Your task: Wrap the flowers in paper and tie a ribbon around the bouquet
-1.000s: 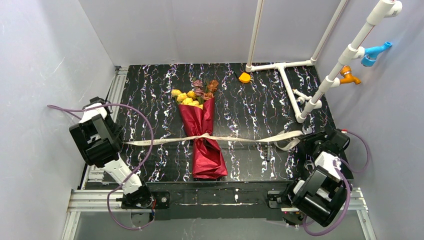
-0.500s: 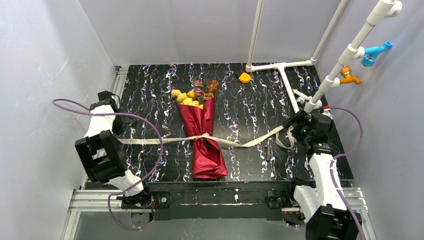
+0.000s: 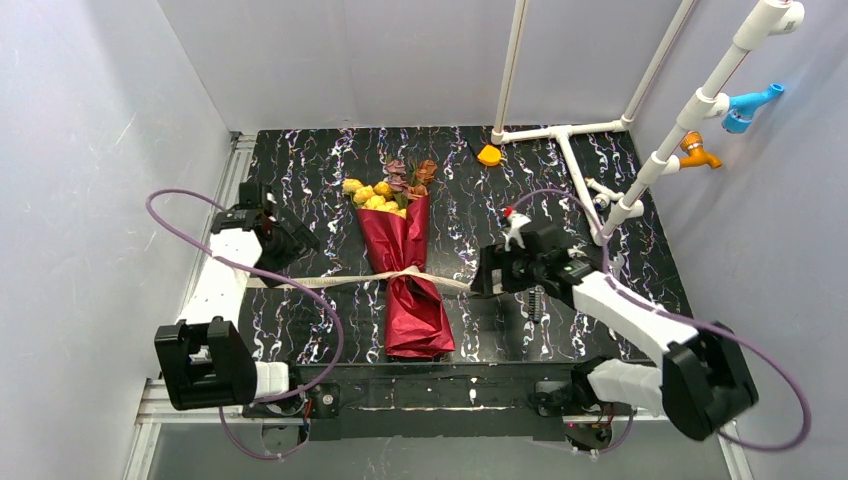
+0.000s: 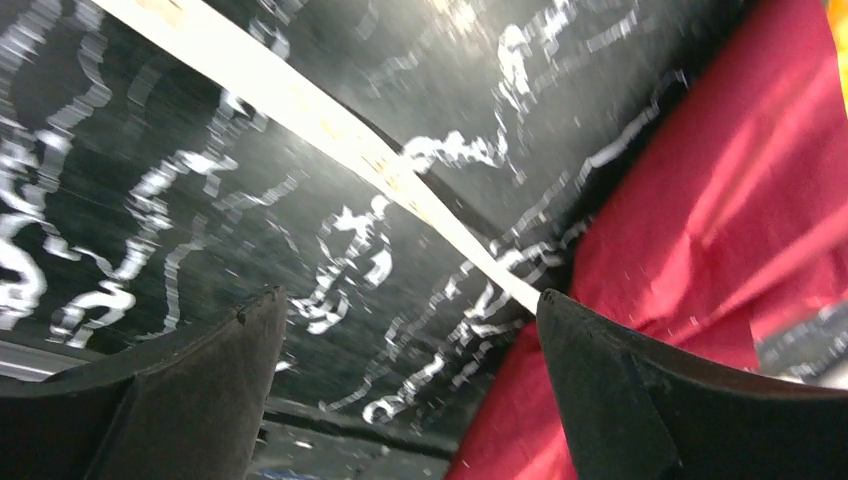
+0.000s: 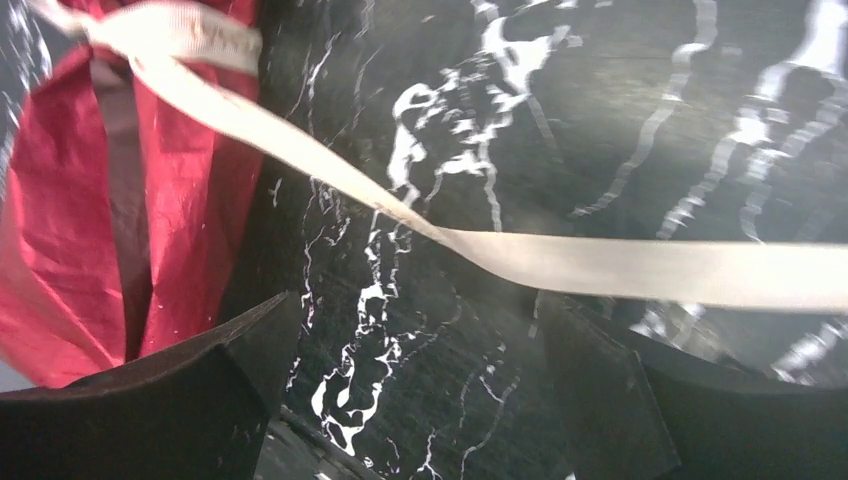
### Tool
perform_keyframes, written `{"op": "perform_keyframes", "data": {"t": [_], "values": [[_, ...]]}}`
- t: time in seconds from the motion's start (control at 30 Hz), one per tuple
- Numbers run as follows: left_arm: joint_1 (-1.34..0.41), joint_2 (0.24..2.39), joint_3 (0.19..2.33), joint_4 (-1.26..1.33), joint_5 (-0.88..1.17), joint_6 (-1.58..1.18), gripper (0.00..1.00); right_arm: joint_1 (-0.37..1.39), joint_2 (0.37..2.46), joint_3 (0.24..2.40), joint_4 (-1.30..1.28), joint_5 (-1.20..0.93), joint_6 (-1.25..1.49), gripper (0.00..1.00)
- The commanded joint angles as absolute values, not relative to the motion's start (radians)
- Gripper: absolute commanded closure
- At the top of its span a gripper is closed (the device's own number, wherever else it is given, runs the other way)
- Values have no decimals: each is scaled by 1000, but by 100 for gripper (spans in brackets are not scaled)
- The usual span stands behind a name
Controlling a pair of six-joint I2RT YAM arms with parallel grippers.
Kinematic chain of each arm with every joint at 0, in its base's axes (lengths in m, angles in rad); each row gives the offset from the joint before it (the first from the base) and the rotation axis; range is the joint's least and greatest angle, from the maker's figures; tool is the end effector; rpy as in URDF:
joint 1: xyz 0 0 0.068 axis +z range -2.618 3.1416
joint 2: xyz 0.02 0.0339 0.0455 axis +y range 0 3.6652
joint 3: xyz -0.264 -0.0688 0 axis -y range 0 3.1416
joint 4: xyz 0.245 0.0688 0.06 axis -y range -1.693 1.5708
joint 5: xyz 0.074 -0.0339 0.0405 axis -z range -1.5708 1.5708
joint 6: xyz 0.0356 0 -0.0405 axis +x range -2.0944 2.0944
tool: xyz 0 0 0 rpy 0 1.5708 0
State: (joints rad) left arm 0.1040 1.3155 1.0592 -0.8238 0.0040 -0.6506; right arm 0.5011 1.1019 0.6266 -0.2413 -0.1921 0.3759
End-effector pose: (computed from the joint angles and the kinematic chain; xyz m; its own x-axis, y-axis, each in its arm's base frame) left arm 0.2558 0.0266 0.2682 -0.6363 -0.6754 -0.3728 -0.6124 0.7361 -0.2882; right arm 0.1968 0.1156 0.2187 -0.7553 -0.0028 -0.6554 -0.3446 0.8523 0.3935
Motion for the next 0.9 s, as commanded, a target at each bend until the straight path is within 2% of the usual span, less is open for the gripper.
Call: {"op": "perform_keyframes", "data": {"t": [0.0, 0.13, 0.27, 0.53, 0.8, 0.87], "values": [[42, 1261, 977, -873, 173, -857, 6, 657, 1240, 735, -138, -190, 250, 2], [34, 1209, 863, -784, 301, -1083, 6, 775, 1363, 851, -184, -74, 87, 2], [23, 1172, 804, -717, 330, -1215, 6, 802, 1408, 852, -178, 26, -50, 3], [-37, 1228, 738, -578, 311, -1319, 12, 804, 1481, 864, -135, 7, -179, 4], [-97, 1373, 755, -480, 300, -1345, 19, 808, 1567, 868, -131, -80, -175, 24], [-103, 1402, 749, -440, 299, -1356, 26, 808, 1582, 881, -146, -79, -176, 40]]}}
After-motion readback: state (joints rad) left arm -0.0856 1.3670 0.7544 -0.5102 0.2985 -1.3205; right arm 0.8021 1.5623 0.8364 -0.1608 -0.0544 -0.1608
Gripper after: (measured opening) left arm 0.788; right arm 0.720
